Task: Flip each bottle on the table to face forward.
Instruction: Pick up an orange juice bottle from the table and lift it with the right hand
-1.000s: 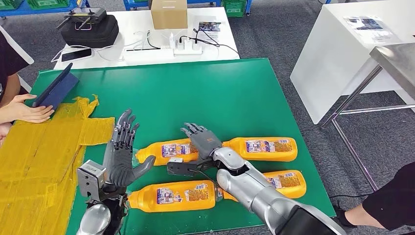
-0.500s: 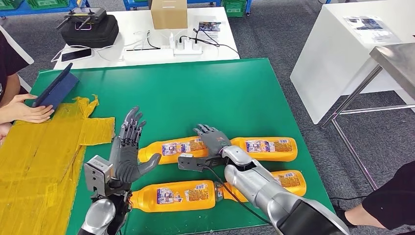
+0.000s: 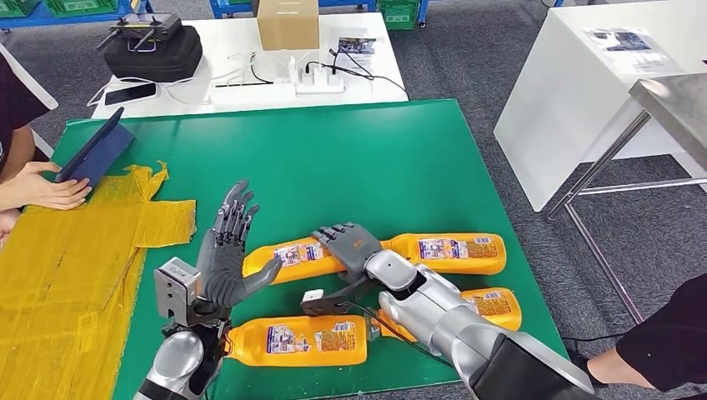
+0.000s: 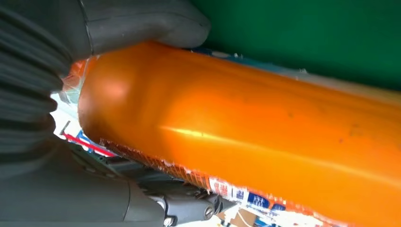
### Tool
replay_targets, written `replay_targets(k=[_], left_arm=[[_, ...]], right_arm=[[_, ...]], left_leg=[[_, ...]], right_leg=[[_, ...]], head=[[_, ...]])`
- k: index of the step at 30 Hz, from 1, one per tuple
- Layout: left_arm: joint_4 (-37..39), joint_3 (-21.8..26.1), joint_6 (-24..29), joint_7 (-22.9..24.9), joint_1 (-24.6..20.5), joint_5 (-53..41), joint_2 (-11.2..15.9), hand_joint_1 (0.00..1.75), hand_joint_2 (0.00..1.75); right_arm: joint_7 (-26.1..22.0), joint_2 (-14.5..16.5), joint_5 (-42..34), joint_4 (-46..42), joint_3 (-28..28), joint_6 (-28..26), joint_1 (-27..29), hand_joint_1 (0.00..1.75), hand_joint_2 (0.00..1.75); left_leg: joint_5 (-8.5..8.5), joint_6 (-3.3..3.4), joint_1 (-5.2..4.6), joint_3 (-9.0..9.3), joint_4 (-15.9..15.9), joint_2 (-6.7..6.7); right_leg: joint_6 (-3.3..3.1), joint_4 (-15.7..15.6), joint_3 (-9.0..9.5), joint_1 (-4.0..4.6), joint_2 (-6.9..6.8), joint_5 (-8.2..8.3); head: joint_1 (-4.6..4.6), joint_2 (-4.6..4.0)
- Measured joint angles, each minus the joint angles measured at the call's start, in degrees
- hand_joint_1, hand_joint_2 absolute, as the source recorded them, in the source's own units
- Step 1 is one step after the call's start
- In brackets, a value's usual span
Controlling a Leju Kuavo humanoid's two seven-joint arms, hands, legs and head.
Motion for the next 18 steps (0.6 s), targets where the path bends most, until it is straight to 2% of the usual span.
replay_targets(k=[9,18], left_arm=[[1.1,-0.5,-0.2,-0.1,-0.4,0.3,0.0,0.00,1.75],[0.6,-0.6,0.6,0.1,0.8,-0.2,0.0,0.00,1.75]], right_arm=[[0.1,-0.2,-2.5,0.4,0.8,-0.4,0.0,1.75,1.75],[7.7,-1.2,-3.2,-0.2,-2.3,-18.4,3.3,1.75,1.75]], left_leg=[[0.00,0.00,0.00,0.04,0.0,-0.01],[0.00,0.00,-0.02,-0.06,0.0,-0.04]], right_leg=[[0.01,0.0,0.02,0.00,-0.01,0.01],[0.03,0.0,0.02,0.00,-0.01,0.02]], head=[[-0.01,0.00],[0.01,0.00]])
